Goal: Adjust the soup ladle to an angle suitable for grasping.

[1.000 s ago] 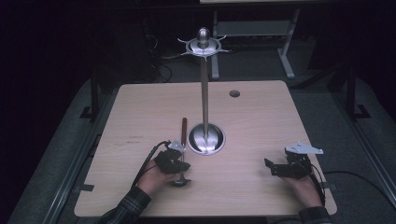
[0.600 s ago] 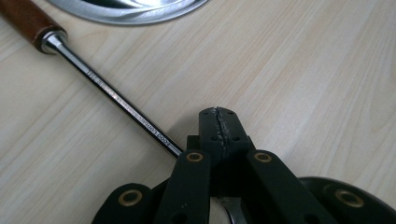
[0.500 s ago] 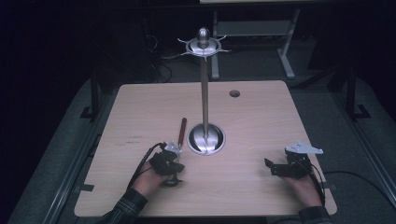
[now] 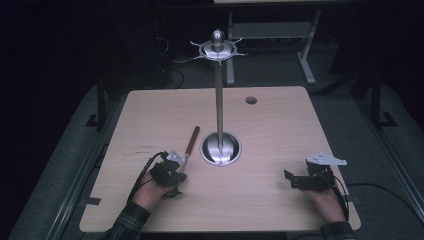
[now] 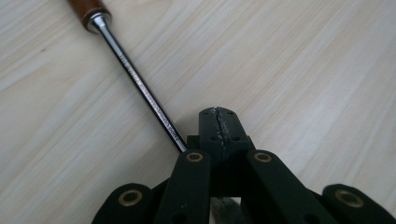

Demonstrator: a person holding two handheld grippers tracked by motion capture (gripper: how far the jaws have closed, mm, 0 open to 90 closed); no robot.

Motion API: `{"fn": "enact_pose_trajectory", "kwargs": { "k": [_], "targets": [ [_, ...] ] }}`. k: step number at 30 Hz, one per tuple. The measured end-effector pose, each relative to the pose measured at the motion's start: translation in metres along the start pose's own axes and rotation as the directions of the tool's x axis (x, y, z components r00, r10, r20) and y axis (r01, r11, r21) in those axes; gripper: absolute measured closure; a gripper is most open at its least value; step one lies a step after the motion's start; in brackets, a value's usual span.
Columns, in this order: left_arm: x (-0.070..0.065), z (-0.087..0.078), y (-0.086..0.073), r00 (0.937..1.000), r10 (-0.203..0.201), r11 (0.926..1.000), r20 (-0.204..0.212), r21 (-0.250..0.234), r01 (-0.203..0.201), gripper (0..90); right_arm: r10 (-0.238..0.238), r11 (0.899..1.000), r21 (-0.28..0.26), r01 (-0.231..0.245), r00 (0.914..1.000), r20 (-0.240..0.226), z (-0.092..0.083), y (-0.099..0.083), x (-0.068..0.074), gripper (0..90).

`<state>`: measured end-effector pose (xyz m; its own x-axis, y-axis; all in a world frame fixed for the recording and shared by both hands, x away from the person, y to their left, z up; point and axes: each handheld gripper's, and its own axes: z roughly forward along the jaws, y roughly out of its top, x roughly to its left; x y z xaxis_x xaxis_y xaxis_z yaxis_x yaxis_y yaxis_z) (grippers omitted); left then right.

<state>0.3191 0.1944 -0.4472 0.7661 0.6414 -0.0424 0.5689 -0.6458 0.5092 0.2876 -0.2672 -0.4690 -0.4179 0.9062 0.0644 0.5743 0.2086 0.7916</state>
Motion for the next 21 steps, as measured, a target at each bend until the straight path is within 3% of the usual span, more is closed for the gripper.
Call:
{"fn": "enact_pose_trajectory", "kwargs": {
  "k": [6,14,21],
  "targets": [
    [0.007,-0.006,-0.007,0.9989,-0.038,0.9992,-0.028,-0.007,0.038,89.8,-0.007,1.0,0.001,0.007,1.0,-0.006,0.001,0.001,0.001,6.0],
    [0.021,-0.012,-0.014,0.9964,-0.05,0.9987,-0.068,0.0,0.05,89.8,-0.007,1.0,0.002,0.007,0.9999,-0.008,0.001,0.001,0.001,6.1],
    [0.032,-0.02,-0.019,0.9917,-0.083,0.9965,-0.097,-0.018,0.082,89.8,-0.008,1.0,0.005,0.008,0.9999,-0.01,0.001,0.001,0.001,6.2]
  ]
}}
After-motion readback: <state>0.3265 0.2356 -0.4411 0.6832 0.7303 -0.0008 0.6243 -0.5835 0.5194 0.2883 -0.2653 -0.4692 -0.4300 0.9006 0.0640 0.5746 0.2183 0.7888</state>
